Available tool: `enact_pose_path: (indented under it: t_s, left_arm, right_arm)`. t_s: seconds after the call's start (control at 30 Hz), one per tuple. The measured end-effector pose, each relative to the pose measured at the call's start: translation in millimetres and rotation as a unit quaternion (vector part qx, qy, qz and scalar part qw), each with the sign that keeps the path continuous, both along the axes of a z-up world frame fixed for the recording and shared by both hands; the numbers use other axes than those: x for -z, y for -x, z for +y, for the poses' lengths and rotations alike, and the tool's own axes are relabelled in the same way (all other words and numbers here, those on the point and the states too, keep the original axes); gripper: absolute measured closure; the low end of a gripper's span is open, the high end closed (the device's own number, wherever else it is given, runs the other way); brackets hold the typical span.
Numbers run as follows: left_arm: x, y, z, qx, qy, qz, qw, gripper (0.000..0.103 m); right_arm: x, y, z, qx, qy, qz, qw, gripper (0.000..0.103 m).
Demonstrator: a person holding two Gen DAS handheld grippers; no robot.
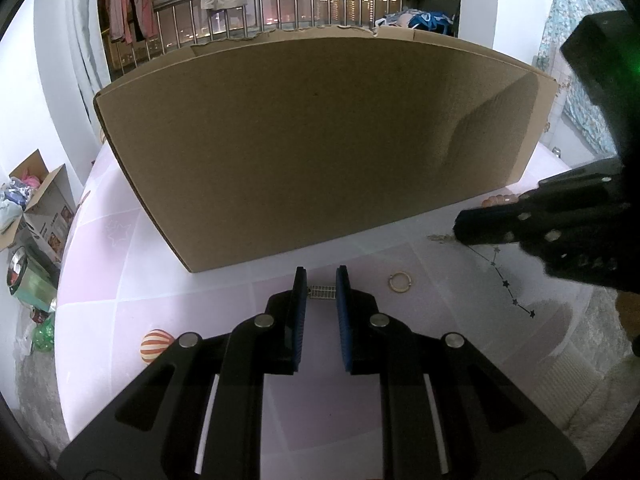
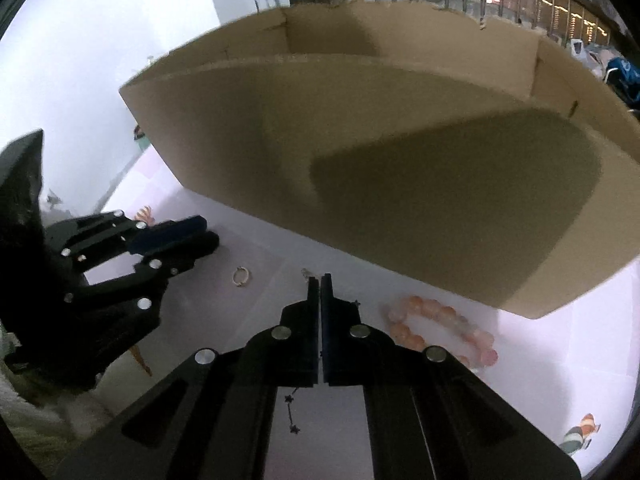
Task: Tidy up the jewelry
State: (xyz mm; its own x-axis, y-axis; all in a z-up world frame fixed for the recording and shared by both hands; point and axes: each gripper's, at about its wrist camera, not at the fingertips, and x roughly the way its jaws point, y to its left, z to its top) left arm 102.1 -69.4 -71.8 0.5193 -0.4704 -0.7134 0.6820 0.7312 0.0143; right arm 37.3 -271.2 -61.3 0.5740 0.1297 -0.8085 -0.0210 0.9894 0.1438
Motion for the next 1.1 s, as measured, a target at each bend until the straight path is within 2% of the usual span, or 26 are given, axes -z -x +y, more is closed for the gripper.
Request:
enact_pose_path:
  t_s: [0.07, 0.13, 0.2, 0.27, 0.47, 0.53, 0.6, 0.7, 0.8, 1.1]
  left_arm:
    - [0.0, 0.1, 0.0, 0.000, 0.000, 0.000, 1.0000, 0.089]
    - [-0.1, -0.1, 0.5, -0.001, -0.001, 0.000, 1.0000, 0.089]
    - [-0.1, -0.6, 0.7, -0.002, -0.001, 0.000, 1.0000, 0.089]
    - [-0.5, -1.1, 1.0, -0.002, -0.001, 0.000, 1.0000, 0.089]
    - [-1.0, -1.4, -0.5, -0.001, -0.002, 0.000, 1.0000, 0.089]
    - [-0.7, -1.7, -0.7, -0.001, -0.002, 0.000, 1.0000, 0.089]
    - [-0.4, -1.8, -0.2, -0.001, -0.002, -0.001, 1.0000, 0.089]
    - [-0.2, -2.4, -0.2, -0.001, -0.002, 0.001, 1.0000, 0.089]
    - [0.6, -1.7, 0.0, -0.001, -0.001, 0.000, 1.0000, 0.089]
    - [1.9, -0.9, 0.9, -0.001, 0.002, 0.001, 1.0000, 0.090]
  right_arm:
    - [-3.6, 2.6, 2.1, -0.003, -0.003, -0.007, 1.000, 0.102]
    - [-5.0, 2.2, 3.5, -0.005, 0.000, -0.011, 1.000, 0.097]
    - [-3.4, 1.5, 5.3, -0.006, 0.001, -0.008, 1.000, 0.086]
    - [-1.9, 1.1, 6.4, -0.005, 0.004, -0.007, 1.000, 0.081]
    - [5.9, 1.8, 16.0, -0.011, 0.033, -0.011, 0.999, 0.081]
    - [6.5, -1.2, 26.0, -0.021, 0.061, -0.020, 0.998, 0.085]
    - [6.7, -0.7, 29.4, -0.029, 0.058, -0.022, 0.998, 0.099]
    - [4.7, 0.4, 33.5, -0.027, 0.074, -0.025, 0.997, 0.101]
    - [2.1, 4.0, 28.4, -0.027, 0.044, -0.023, 0.998, 0.101]
    - [-29.0, 25.6, 7.6, -0.001, -0.003, -0.055, 0.998, 0.101]
